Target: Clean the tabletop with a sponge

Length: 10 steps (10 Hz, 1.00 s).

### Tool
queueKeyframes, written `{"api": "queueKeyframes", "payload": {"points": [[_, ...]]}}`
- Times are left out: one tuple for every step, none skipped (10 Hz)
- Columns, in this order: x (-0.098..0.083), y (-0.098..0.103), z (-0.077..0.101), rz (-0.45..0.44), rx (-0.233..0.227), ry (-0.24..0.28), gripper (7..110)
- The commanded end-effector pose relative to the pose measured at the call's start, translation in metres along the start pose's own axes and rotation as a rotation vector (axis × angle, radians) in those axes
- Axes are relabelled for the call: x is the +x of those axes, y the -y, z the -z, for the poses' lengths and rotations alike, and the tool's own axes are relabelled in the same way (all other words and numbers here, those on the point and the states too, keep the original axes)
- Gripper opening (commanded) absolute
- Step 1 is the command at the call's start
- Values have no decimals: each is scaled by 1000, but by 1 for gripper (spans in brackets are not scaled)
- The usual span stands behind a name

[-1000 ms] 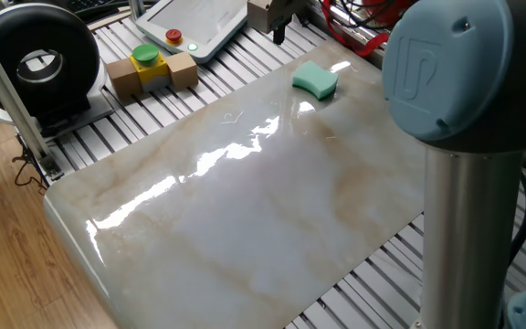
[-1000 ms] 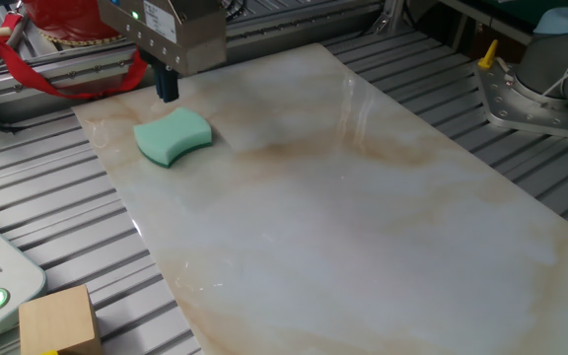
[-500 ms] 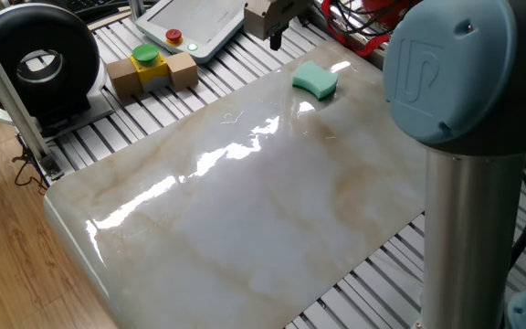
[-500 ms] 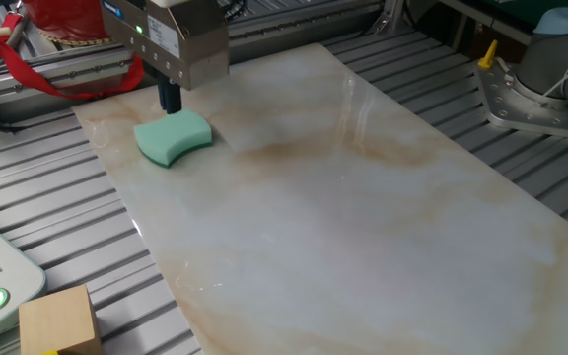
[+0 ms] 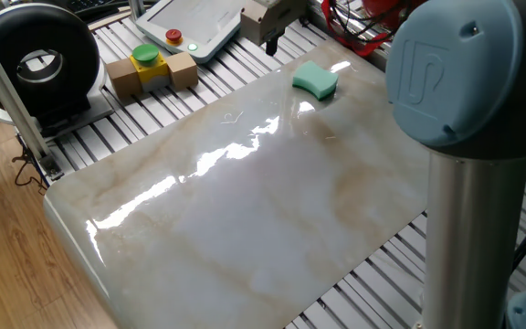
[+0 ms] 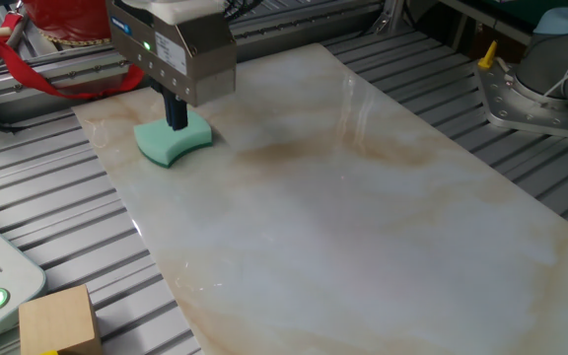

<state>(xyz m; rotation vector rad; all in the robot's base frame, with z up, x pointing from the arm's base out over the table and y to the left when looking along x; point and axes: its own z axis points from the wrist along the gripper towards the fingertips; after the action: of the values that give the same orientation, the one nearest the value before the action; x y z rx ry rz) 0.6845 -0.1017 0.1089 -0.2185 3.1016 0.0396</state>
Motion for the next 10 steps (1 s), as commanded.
{"api": "queueKeyframes", "payload": {"points": [[-2,-11,-7,-18,-24,22,7],[-2,-11,-7,-17,-24,22,7],[-2,-11,-7,-15,-24,24,7],[-2,-11,-7,-14,-24,24,7],[-2,-11,-5,-12,-24,19,7],[0,-11,-5,-7,-26,7,7],[4,-8,-5,14,-14,-8,7],[9,12,-4,74,64,-29,7],[15,27,-2,70,126,-57,7],[22,20,-3,32,100,-82,7]]}}
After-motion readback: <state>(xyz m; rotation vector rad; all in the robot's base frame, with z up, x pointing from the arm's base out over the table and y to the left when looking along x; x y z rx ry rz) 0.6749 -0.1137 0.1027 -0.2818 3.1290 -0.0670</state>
